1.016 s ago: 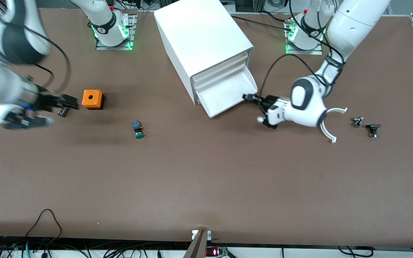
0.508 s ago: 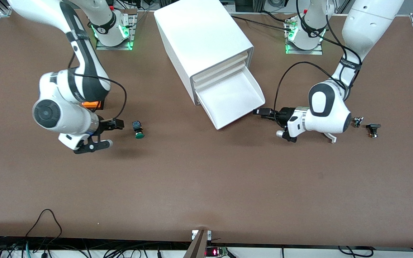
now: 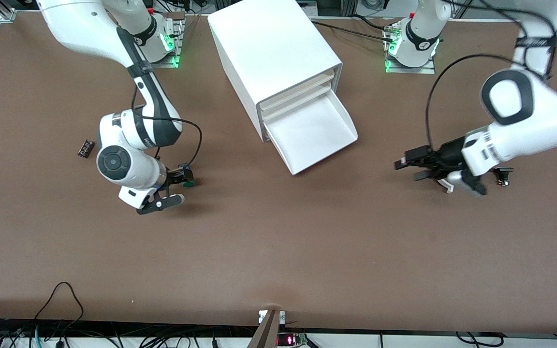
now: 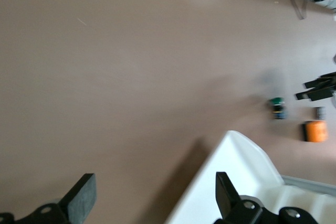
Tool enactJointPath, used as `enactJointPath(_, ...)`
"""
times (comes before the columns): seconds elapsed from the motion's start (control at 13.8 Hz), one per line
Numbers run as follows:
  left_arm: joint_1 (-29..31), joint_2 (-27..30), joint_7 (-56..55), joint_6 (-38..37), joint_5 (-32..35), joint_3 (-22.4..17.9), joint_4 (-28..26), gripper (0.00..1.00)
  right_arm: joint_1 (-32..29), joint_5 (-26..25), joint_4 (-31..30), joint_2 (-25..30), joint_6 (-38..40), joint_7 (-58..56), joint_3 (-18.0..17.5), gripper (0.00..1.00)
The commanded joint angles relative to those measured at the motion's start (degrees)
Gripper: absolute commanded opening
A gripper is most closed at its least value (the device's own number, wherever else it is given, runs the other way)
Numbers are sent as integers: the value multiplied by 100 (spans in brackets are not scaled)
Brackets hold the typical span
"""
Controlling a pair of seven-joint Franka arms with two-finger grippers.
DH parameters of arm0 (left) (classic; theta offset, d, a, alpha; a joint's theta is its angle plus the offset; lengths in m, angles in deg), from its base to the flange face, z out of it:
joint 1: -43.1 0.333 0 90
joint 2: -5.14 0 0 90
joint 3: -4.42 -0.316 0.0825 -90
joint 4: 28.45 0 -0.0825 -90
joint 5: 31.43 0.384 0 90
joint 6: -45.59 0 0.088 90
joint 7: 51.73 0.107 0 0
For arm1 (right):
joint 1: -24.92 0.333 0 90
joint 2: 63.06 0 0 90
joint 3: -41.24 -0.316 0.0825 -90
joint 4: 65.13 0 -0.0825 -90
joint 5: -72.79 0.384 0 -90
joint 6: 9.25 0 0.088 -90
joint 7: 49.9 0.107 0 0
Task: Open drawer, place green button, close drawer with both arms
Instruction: 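Grasp the green push button with the right gripper while the left gripper withdraws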
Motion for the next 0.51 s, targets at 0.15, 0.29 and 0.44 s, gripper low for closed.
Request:
enactJointPath(0.15, -281, 1289, -769, -1233, 2612, -582, 174, 100, 296, 111, -201, -279, -759, -45, 36, 100)
enactJointPath(0.29, -397, 1317, -1488, -2061, 3422, -583, 762, 100, 296, 102, -614, -35, -875, -158, 45, 100)
enactJointPath(0.44, -510, 1404, -2193, -2528, 3898, -557, 949, 100, 270, 76, -1019, 378, -875, -211, 45, 100)
